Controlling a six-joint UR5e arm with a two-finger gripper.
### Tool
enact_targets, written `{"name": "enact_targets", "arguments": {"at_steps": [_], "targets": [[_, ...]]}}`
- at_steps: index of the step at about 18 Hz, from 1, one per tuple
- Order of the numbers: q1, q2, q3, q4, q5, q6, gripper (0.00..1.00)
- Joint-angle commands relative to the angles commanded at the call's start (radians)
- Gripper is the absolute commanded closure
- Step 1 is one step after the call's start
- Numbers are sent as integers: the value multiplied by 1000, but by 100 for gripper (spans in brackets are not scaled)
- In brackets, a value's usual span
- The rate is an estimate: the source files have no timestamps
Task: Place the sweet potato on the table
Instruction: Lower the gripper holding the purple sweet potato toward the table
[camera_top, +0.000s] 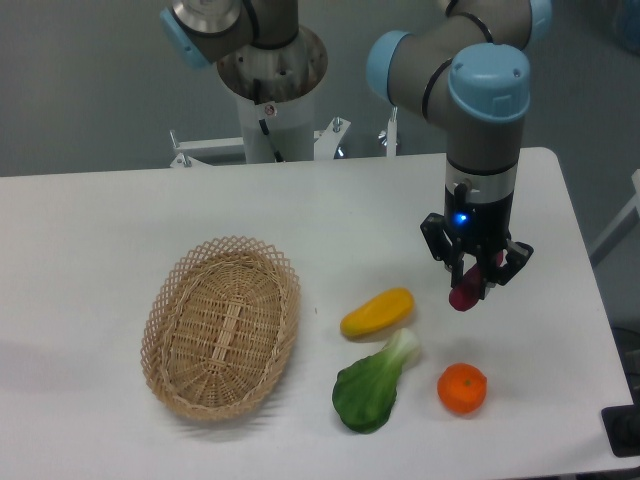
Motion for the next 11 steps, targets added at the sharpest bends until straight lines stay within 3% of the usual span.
{"name": "enact_targets", "arguments": {"at_steps": [11], "targets": [[38,-6,-14,5,2,86,72]]}}
